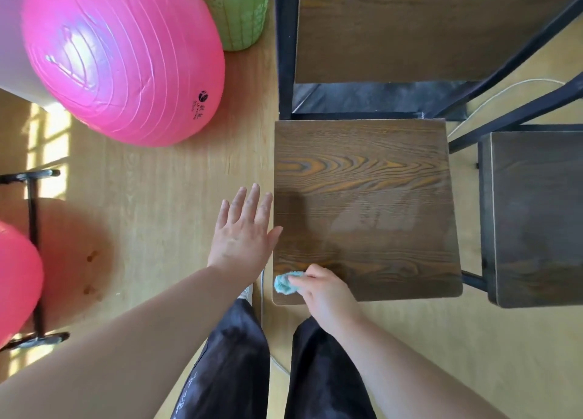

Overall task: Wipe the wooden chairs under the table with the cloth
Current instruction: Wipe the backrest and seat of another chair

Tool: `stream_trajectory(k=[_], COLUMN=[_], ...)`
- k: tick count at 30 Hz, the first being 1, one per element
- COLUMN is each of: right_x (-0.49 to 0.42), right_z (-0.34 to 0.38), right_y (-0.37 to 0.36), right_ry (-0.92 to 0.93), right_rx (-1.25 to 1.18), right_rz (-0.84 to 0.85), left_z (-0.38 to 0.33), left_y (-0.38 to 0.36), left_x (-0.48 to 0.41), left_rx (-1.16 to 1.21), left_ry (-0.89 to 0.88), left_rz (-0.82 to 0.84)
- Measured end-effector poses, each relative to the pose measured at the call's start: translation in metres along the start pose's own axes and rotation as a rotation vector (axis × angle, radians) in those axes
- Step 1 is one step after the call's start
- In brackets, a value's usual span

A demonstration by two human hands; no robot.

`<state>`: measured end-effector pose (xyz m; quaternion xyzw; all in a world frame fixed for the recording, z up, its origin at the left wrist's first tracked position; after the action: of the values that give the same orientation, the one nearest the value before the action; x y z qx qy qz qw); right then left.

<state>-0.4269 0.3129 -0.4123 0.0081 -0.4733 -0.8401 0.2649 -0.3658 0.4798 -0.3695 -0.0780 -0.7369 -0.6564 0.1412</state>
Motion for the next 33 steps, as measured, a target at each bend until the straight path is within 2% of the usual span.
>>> stream_trajectory(k=[2,4,8,12,16,19,24,33], right_x=[-0.010,-0.017,-0.024,-0.034,-0.056,-0.067,-0.086,-0.081], right_z=[-0.013,-0.038,-0.128,-0.205,-0.235,-0.234,-0.199,-0.124], right_y=[0.025,0.064,0.143,0.187,0.195,0.187,0.163,0.103], right_ry=[-0.106,-0.198,-0.492,-0.738,-0.719,-0.696,-0.554,-0.287], right_rx=[-0.147,-0.220,-0.192,-0.108,-0.059,0.068,0.167,0.154], right_rz=[-0.067,-0.237,-0.519,-0.610,-0.592,-0.557,-0.503,-0.426], left_z=[-0.015,-0.028,-0.054,-0.071,-0.079,-0.083,-0.079,-0.058], left_y=[-0.003,-0.007,-0.015,-0.025,-0.034,-0.039,-0.044,-0.046], left_x=[0.002,0.006,0.011,0.004,0.002,0.001,0.009,0.026], left_rx=[0.011,0.026,0.036,0.052,0.021,0.006,0.030,0.067], left_ry=[-0.010,-0.006,0.010,0.054,0.092,0.105,0.139,0.193], left_rz=[-0.004,0.002,-0.026,-0.026,-0.015,-0.020,-0.047,-0.073])
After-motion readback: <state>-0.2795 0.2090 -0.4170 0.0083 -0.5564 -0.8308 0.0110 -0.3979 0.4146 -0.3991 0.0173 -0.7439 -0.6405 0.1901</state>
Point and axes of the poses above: each hand's wrist, its own x-axis away from the middle knuckle, its own y-axis out of the back of the hand, z = x × y, the point moved 7 cm from there along -x, towards the middle knuckle, and after that the axes turned 14 degrees about -z, right-handed, at the moved point
